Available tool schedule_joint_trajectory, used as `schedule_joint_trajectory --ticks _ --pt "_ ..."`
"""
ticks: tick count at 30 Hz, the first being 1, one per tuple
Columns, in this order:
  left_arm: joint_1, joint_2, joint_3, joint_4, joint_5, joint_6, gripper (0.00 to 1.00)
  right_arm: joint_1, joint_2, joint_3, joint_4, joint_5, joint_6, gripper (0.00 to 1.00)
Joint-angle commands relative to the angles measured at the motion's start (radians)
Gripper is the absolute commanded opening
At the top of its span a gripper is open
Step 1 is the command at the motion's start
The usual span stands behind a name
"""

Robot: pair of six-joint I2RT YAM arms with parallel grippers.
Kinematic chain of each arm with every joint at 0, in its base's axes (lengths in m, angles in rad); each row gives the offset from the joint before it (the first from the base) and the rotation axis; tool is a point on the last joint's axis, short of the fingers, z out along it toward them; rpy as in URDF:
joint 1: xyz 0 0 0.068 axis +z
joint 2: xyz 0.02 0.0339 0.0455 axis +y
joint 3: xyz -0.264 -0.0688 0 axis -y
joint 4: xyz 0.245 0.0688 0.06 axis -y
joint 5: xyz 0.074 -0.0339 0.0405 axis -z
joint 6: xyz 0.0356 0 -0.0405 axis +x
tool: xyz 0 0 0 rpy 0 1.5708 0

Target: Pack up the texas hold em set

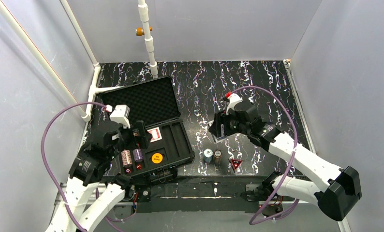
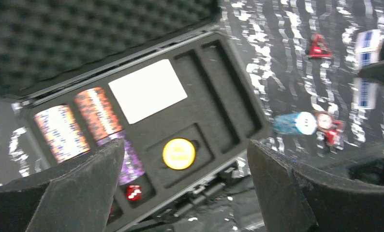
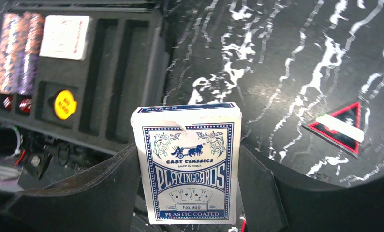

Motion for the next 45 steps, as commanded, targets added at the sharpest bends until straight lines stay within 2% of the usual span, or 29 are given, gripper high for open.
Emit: schedule_joint_trajectory --ticks 1,9,17,30,36,45 --pt "0.005 0.104 0.114 0.028 0.233 -0.049 0.96 0.075 -0.037 0.062 0.103 -0.032 -0.069 0.34" --pt "0.004 0.321 0.269 0.046 0.511 -0.085 0.87 0.222 -0.023 0.098 0.170 -0.053 -0.142 0.34" --pt "-0.010 0.394 0.277 0.108 0.608 -0.177 0.85 0.323 -0.008 0.143 0.207 -0.056 -0.195 0.34" --pt "-0.132 0.458 0.279 0.170 0.583 -0.243 0.83 0.413 0.095 0.251 0.202 -0.050 -0.264 0.34" --pt "-0.152 0.479 0.244 0.169 0.545 -0.246 0.75 0.437 0.101 0.276 0.198 -0.057 -0.277 0.34" --pt "-0.162 0.510 0.228 0.183 0.563 -0.267 0.57 0.465 0.108 0.297 0.210 -0.066 -0.293 0.34"
